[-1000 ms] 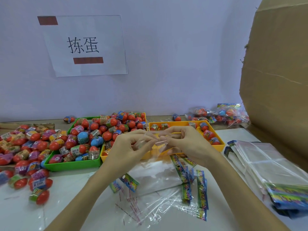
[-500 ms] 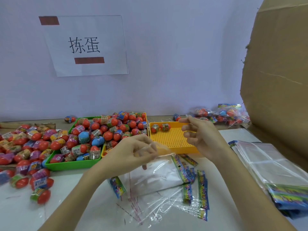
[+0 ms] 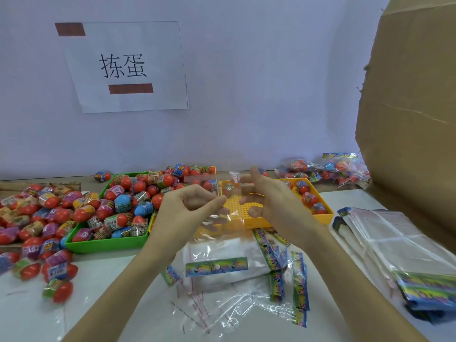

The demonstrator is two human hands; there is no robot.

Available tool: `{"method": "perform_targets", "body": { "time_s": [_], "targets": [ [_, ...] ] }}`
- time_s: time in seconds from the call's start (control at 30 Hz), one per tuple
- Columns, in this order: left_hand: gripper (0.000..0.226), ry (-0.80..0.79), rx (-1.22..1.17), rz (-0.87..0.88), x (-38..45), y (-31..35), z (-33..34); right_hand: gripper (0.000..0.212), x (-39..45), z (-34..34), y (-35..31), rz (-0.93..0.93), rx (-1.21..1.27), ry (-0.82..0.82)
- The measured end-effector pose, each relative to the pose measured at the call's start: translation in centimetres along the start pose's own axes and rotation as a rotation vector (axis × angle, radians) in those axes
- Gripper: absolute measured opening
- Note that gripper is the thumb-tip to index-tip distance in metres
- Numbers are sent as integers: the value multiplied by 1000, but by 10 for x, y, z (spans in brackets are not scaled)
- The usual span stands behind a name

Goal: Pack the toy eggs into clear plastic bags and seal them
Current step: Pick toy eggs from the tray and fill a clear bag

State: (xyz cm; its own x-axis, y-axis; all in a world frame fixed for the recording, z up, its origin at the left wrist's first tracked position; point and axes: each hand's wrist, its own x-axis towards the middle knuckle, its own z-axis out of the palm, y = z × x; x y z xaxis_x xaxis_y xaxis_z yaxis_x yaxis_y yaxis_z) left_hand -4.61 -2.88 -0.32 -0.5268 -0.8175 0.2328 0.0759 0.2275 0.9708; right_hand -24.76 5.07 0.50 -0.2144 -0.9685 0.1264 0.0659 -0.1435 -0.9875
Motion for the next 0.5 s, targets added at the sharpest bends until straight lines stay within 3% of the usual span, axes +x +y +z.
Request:
{"method": "perform_targets", "body": {
  "time_s": [0.13, 0.23, 0.33, 0.4, 0.5],
  "targets": [
    [28, -166, 65, -50, 0, 2, -5, 34, -5, 11, 3, -132, -168, 23],
    [27, -262, 125, -43, 2, 2, -6, 15, -7, 15, 3, -379, -426, 121],
    [30, -293, 159, -33, 3, 2, -8, 7, -9, 19, 3, -566, -675, 93],
    [31, -294, 156, -36, 3, 1, -8, 8, -10, 20, 4, -559, -727, 58],
    [19, -278, 146, -46, 3, -1, -8, 20, -10, 21, 2, -426, -604, 36]
  ]
}}
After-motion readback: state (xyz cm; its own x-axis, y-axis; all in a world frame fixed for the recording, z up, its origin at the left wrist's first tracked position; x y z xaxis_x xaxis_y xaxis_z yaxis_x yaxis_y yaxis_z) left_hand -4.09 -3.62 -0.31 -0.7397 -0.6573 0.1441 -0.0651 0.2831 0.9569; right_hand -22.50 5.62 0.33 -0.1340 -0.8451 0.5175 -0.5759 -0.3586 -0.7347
